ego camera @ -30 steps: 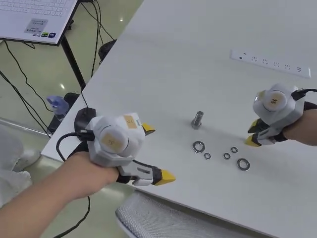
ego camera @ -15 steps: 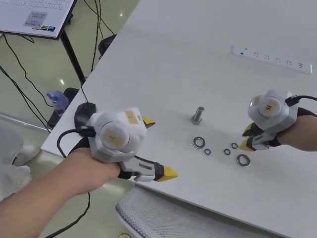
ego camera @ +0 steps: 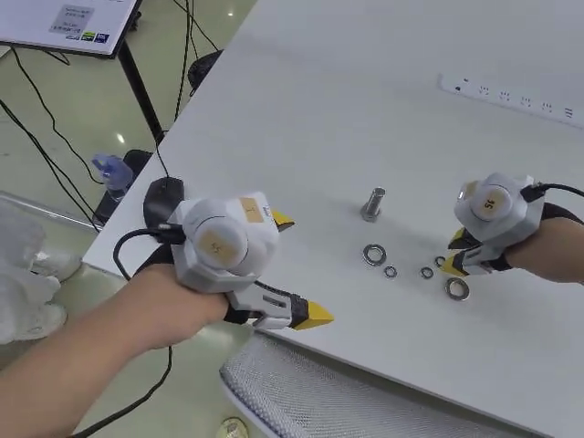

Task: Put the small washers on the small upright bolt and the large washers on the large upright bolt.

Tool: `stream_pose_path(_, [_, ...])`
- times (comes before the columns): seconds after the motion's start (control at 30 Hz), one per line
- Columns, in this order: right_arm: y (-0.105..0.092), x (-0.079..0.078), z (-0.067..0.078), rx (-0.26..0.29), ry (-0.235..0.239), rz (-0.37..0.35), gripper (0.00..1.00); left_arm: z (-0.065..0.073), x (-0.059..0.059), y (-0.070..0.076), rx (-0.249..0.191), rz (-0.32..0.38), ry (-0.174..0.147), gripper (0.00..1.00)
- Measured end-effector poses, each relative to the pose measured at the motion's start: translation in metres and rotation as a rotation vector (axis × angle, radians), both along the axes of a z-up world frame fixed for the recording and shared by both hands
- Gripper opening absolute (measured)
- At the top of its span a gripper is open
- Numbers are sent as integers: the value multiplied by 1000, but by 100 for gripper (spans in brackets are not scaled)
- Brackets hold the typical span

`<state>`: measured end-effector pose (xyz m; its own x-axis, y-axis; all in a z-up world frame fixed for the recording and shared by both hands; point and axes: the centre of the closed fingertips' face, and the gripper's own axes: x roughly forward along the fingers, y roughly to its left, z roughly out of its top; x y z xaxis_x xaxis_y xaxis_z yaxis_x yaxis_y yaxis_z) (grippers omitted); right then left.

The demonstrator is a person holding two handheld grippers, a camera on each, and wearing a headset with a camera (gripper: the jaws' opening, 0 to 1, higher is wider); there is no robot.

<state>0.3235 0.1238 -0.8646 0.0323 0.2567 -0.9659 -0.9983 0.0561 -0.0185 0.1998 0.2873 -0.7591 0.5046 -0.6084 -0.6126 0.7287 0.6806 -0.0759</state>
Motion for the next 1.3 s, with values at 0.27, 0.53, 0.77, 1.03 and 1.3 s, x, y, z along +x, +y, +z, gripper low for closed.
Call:
stream_pose_path(0.27, [4, 0, -6, -16, -5, 14, 24, -2, -3, 2, 2, 0, 9, 76])
stream_pose_path(0.53, [4, -1, -6, -13, 11, 8, 23, -2, -4, 4, 2, 2, 11, 75])
stream_pose_path(0.77, [3, -1, -6, -16, 10, 4, 22, -2, -4, 7, 2, 4, 12, 75])
stream_pose_path(1.03, [1, -2, -6, -17, 7, -2, 20, -4, -6, 7, 2, 2, 16, 74])
stream_pose_path(1.3, [1, -1, -7, -29, 4, -20, 16, -4, -6, 6, -4, 0, 17, 73])
